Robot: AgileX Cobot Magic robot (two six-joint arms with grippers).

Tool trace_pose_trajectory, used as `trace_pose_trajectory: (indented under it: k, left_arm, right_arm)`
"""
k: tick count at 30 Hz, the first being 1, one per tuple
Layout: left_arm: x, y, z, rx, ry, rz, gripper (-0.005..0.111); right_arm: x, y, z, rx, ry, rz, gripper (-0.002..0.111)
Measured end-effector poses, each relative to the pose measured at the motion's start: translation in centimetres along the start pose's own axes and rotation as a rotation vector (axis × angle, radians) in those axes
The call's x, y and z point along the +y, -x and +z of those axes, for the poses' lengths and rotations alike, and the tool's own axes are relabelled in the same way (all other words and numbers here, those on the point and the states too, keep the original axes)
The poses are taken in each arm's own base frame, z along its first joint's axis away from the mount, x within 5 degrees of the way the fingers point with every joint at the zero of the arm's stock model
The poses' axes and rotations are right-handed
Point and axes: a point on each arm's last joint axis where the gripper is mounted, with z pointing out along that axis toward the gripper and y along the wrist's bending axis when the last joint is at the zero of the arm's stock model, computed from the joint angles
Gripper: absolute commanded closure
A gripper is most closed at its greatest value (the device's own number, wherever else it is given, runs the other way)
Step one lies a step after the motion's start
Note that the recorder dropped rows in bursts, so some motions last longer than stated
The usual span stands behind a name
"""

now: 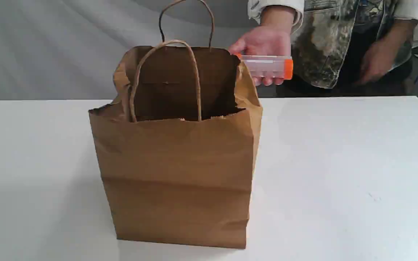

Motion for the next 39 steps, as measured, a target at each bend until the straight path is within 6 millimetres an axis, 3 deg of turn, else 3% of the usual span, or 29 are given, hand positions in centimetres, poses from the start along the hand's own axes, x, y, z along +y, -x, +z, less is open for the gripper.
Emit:
trace_pose_trajectory:
  k: [4,9,13,17,21,28,32,35,39]
  left_arm:
    - [-0.6,2.2,-0.3,-0.245,-0.055,0.103,0.078]
    - [-1.7,4.8,-1.6,-0.571,-0.163,0.113,0.078]
    - [-2.4,6.5,-3.2,-0.799,-0.334,-0.076,0.078]
    - [-3.0,7.8,-5.5,-0.991,-0.619,-0.338,0.078]
    - [-3.3,8.3,-7.5,-1.137,-0.823,-0.417,0.078]
    - [-3.9,8.1,-7.9,-1.094,-0.957,-0.454,0.078]
    - [-4.2,7.9,-7.6,-1.044,-0.948,-0.418,0.078]
    - [-4.0,7.5,-5.8,-0.892,-0.806,-0.435,0.078]
    - [-2.6,5.4,-2.3,-0.559,-0.474,-0.480,0.078]
  right_arm:
    - [0.0,0.0,0.0,0.000,0.000,0.000,0.108]
    - [0.0,0.0,0.0,0.000,0.000,0.004,0.108]
    - [0.0,0.0,0.0,0.000,0.000,0.005,0.108]
    - [0.0,0.0,0.0,0.000,0.000,0.006,0.108]
    - [0.0,0.0,0.0,0.000,0.001,0.008,0.108]
    - [0.3,0.8,0.0,-0.085,0.043,0.018,0.108]
    - [1.3,2.0,-0.3,-0.215,0.175,-0.007,0.108]
    - [2.6,3.1,-1.0,-0.360,0.336,-0.124,0.108]
    - [4.4,4.3,-2.7,-0.582,0.561,-0.250,0.108]
